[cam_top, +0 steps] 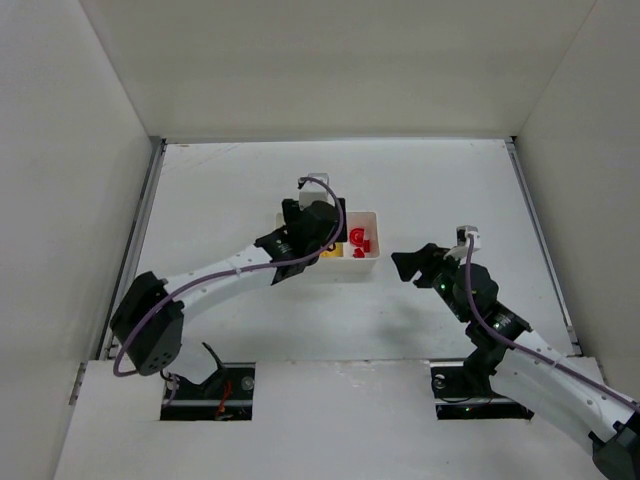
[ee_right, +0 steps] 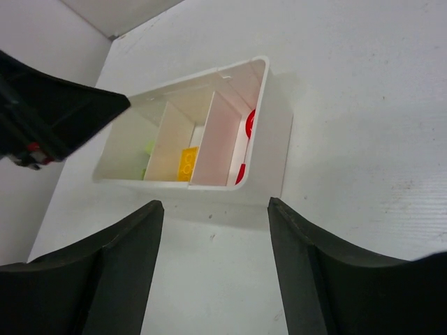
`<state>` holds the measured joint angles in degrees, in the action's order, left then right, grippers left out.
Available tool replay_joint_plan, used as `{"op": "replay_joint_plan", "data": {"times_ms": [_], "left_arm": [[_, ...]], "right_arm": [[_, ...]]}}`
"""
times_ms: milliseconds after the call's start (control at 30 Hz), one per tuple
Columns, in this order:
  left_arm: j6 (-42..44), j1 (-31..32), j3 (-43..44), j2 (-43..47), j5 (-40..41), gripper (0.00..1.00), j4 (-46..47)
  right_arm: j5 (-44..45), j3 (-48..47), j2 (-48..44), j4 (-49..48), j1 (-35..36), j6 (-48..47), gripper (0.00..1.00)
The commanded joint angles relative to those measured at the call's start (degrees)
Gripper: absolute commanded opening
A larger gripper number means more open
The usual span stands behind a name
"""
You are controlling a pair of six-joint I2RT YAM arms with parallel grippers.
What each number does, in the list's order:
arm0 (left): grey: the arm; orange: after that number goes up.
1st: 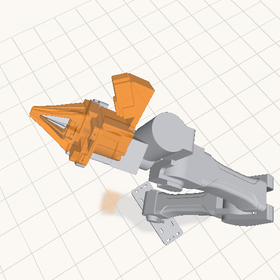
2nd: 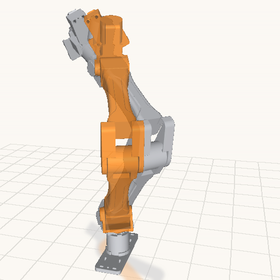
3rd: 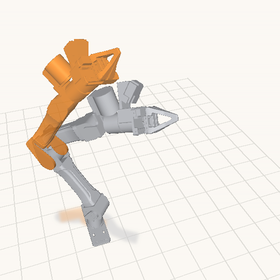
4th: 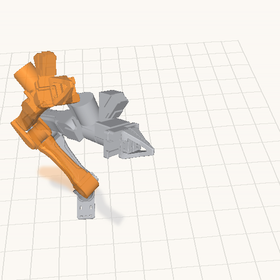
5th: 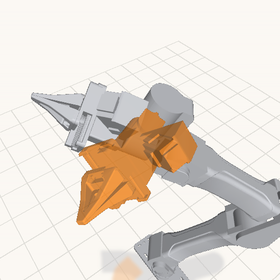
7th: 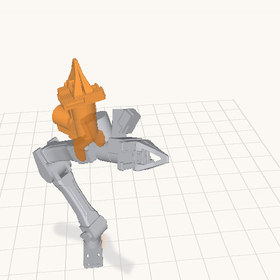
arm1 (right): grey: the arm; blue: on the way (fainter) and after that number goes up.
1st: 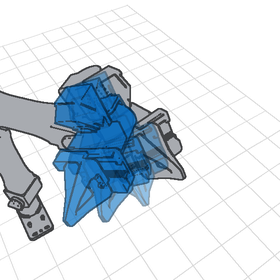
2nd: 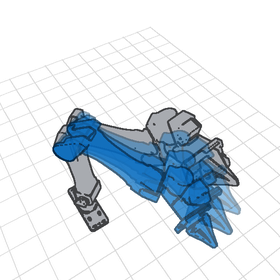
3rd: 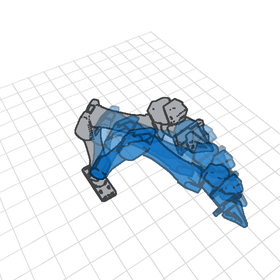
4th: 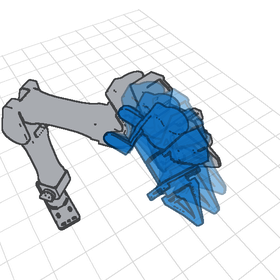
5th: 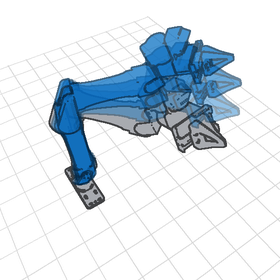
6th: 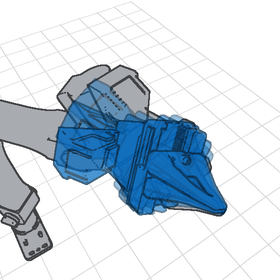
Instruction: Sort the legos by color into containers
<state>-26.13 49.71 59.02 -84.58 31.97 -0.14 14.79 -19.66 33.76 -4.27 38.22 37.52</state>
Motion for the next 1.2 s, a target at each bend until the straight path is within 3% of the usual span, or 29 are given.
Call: {"op": "replay_joint_plan", "data": {"times_ms": [0,33,233,267,300,433,667,900,1167], "left_arm": [[0.91,0.25,0.39,7.92,2.14,0.92,0.85],[0.82,0.25,-0.13,9.59,2.05,1.00,0.85],[-0.68,0.07,-5.31,21.45,5.29,1.00,0.23],[-0.94,0.25,-6.28,23.47,6.87,1.00,-0.21],[-1.20,0.34,-7.33,25.58,8.88,1.00,-0.82],[-4.62,-0.10,-12.08,34.80,16.37,1.00,-6.52],[-18.50,-5.63,-18.85,47.13,15.85,1.00,-23.56],[-24.67,-17.40,-19.21,48.01,12.51,1.00,-37.11],[-25.64,-34.09,-21.84,48.10,5.75,1.00,-41.70]], "right_arm": [[1.65,0.06,-0.36,-1.00,-0.12,-0.25,0.69],[1.91,0.06,-0.36,-0.91,-0.12,-0.25,0.71],[2.88,0.32,-0.54,-0.91,0.41,-0.43,0.75],[3.05,0.32,-0.45,-0.91,0.50,-0.51,0.83],[3.14,0.32,-0.45,-0.74,0.58,-0.60,1.00],[4.55,-0.38,-0.18,1.80,0.76,-0.78,1.00],[5.96,-1.61,1.57,4.27,2.17,-0.78,1.00],[7.89,-4.51,5.97,10.25,1.99,-0.25,1.00],[8.50,-1.00,-0.96,8.06,0.33,0.45,1.00]]}}
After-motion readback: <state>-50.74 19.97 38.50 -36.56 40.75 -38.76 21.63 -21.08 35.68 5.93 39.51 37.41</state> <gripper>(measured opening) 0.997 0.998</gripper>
